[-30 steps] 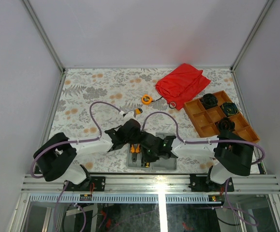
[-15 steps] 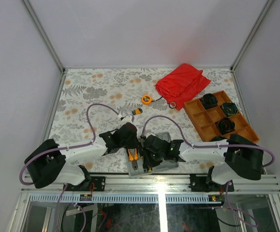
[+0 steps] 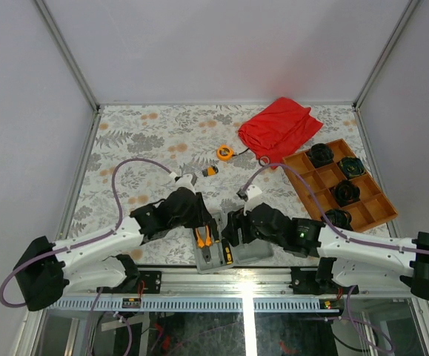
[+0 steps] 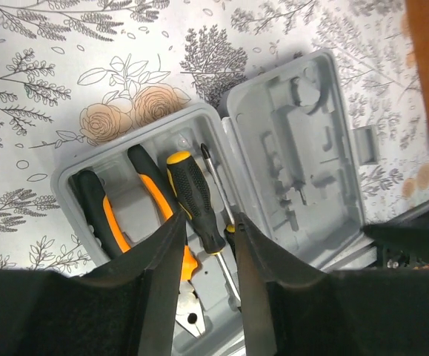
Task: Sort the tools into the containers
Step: Adjust the screwdriver in the storage box.
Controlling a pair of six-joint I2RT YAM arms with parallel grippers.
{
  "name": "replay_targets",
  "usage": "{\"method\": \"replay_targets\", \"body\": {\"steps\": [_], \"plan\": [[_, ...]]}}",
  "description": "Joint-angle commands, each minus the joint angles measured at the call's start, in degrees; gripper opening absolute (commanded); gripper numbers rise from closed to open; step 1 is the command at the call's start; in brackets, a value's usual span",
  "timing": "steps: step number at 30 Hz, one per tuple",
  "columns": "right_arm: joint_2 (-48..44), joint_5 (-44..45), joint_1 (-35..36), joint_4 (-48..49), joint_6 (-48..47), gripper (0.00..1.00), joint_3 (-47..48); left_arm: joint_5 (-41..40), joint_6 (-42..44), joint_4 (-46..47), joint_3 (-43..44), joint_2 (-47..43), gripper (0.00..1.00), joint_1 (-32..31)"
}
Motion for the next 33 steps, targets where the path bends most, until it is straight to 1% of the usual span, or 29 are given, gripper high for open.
{"method": "replay_targets", "body": {"steps": [1, 4, 6, 8, 9, 12, 14, 15, 18, 20, 22, 25, 33], "plan": [[-5.9, 9.7, 0.2, 12.5, -9.3, 0.75, -6.2, -2.7, -1.3, -3.3, -2.0, -5.2, 0.34, 0.1], [-8.3, 11.0, 0.2, 21.9, -15.6, 0.76, -10.3, -3.8, -4.4, -5.1, -5.3, -9.3, 0.36, 0.3], [-9.2, 6.5, 0.2, 29.1, -22.3, 0.77, -13.0, -4.2, -6.9, -5.9, -7.9, -11.8, 0.38, 0.3], [-9.9, 1.0, 0.2, 31.8, -29.9, 0.81, -14.0, -4.2, -9.4, -6.3, -10.3, -14.2, 0.40, 0.3], [-9.7, -1.3, 0.3, 31.2, -33.5, 0.82, -13.8, -4.1, -10.5, -6.3, -11.4, -15.1, 0.41, 0.4], [-7.4, -1.4, 0.2, 30.1, -40.1, 0.83, -12.8, -3.1, -13.1, -5.5, -14.5, -17.1, 0.44, 0.3], [-5.9, -5.6, 0.2, 28.6, -47.5, 0.85, -12.9, -1.7, -13.7, -4.1, -16.2, -17.4, 0.45, 0.3], [-5.0, -9.4, -0.2, 26.5, -53.0, 0.86, -12.7, -1.0, -14.0, -3.2, -17.0, -17.2, 0.46, 0.3], [-1.5, -26.0, -6.5, 18.2, -59.0, 0.87, -8.6, 0.8, -14.3, -0.8, -18.2, -16.0, 0.46, 0.3], [1.0, -31.8, -9.0, 16.5, -63.5, 0.87, -7.5, 1.3, -14.3, 0.3, -18.5, -15.3, 0.46, 0.3], [3.8, -34.8, -9.4, 13.7, -68.8, 0.88, -5.7, 1.5, -14.3, 1.0, -18.8, -14.9, 0.46, 0.2], [9.1, -38.1, -9.6, 11.1, -73.2, 0.89, -2.2, 1.7, -14.3, 2.4, -19.2, -14.2, 0.47, 0.3], [19.8, -41.3, -12.0, 11.2, -77.4, 0.88, 4.0, 2.4, -13.8, 4.7, -19.4, -9.1, 0.47, 0.2]]}}
